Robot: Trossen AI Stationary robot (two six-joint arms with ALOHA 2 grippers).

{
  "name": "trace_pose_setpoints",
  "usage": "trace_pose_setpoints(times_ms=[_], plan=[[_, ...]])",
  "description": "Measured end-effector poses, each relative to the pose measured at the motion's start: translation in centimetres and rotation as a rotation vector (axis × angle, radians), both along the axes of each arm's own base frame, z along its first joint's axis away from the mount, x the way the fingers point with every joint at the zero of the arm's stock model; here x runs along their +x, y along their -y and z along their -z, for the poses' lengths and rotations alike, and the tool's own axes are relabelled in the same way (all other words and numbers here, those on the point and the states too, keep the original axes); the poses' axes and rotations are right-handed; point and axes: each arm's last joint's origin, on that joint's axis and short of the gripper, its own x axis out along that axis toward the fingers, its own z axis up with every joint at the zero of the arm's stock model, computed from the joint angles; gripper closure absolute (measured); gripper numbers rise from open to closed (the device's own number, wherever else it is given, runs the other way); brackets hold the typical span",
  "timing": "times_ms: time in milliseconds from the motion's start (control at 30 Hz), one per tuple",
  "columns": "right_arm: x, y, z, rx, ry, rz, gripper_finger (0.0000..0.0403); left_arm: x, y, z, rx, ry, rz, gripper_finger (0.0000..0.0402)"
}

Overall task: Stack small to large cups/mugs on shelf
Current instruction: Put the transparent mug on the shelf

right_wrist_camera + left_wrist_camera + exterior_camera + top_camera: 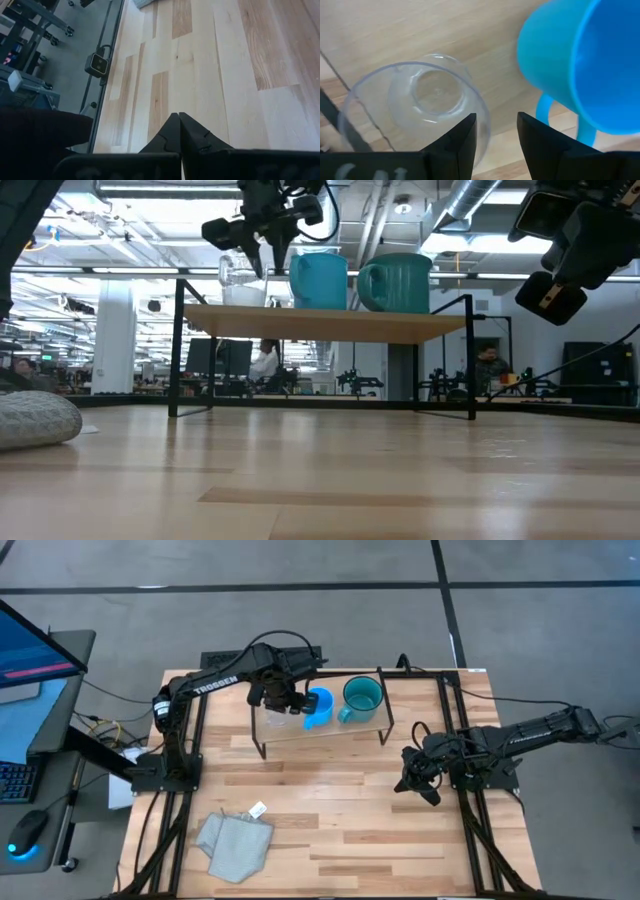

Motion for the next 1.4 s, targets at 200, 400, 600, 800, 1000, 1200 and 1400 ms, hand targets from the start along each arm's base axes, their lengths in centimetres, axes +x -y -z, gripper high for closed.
trace_pose_setpoints(times_ms=[200,400,600,800,1000,1200,1400], plan=[[0.00,0.00,0.00,0.000,0.000,0.000,0.0391,0.41,0.36,-0.05,-0.002,0.034,0.057,0.0269],[0.00,0.00,0.00,0.000,0.000,0.001,0.0391,0.59,0.51,-0.09,0.001,0.049,0.094,0.0269],[0.00,0.00,0.00,0.000,-0.001,0.002,0.0391,0.52,0.62,-0.06,0.023,0.030,0.110,0.0269],[0.00,0.00,0.00,0.000,-0.001,0.002,0.0391,0.50,0.54,-0.06,0.048,0.020,0.104,0.0269],[0.00,0.00,0.00,0.000,-0.001,0.002,0.0391,0.50,0.54,-0.06,0.048,0.021,0.108,0.0269],[0.00,0.00,0.00,0.000,-0.001,0.002,0.0391,0.46,0.42,-0.05,0.048,0.020,0.099,0.0269],[0.00,0.00,0.01,0.000,-0.001,0.002,0.0391,0.44,0.37,-0.06,0.051,0.020,0.113,0.0269]])
